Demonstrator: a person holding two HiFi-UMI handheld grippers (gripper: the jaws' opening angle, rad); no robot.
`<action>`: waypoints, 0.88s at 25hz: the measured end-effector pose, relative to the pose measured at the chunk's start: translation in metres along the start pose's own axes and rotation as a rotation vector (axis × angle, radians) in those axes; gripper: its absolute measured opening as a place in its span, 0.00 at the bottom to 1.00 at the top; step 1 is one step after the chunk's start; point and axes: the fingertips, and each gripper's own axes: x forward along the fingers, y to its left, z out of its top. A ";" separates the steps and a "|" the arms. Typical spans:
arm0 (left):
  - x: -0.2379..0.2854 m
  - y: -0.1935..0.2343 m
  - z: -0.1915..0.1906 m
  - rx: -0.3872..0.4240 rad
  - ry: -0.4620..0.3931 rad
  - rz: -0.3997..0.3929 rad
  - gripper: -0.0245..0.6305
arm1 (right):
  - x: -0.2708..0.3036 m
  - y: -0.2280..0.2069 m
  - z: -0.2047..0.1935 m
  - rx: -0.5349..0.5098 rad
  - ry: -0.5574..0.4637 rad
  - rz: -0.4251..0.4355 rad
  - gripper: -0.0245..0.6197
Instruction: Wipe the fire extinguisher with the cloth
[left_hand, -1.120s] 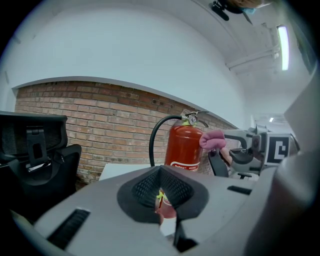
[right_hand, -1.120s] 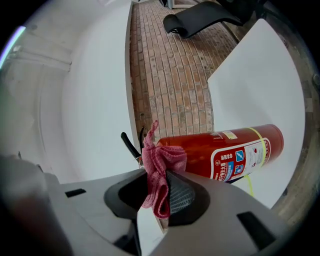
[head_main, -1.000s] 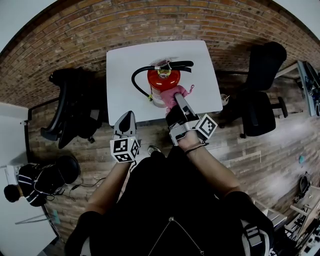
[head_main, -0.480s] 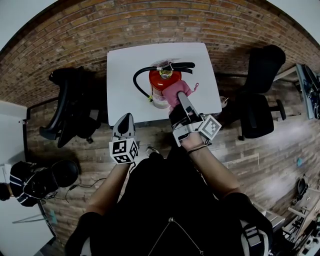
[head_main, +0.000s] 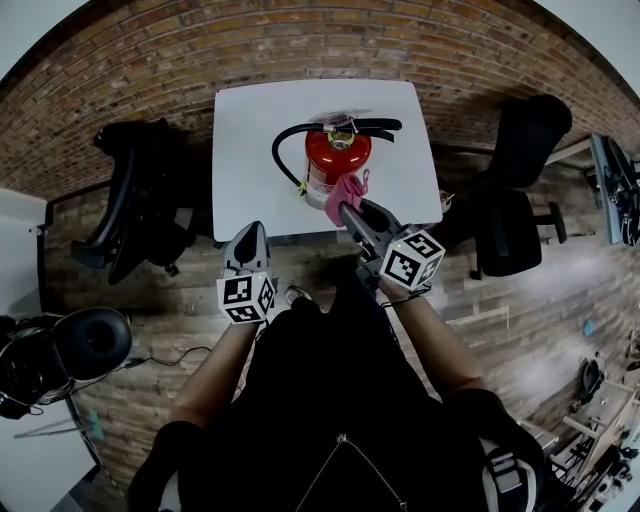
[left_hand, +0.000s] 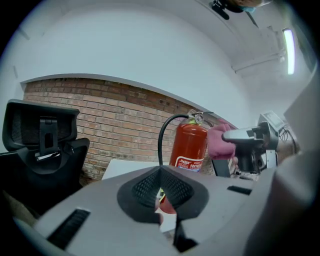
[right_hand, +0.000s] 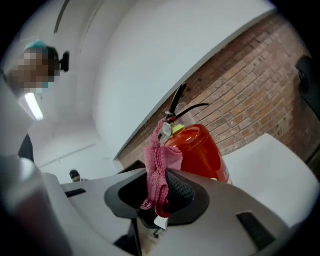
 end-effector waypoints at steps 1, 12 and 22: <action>-0.001 0.002 0.000 -0.005 -0.001 0.003 0.08 | 0.002 0.001 -0.011 -0.073 0.049 -0.010 0.20; -0.014 0.023 -0.011 -0.042 0.001 0.050 0.08 | 0.023 -0.052 -0.137 -0.801 0.578 -0.153 0.20; -0.033 0.048 -0.023 -0.068 0.012 0.118 0.08 | 0.044 -0.099 -0.235 -1.146 0.896 -0.046 0.20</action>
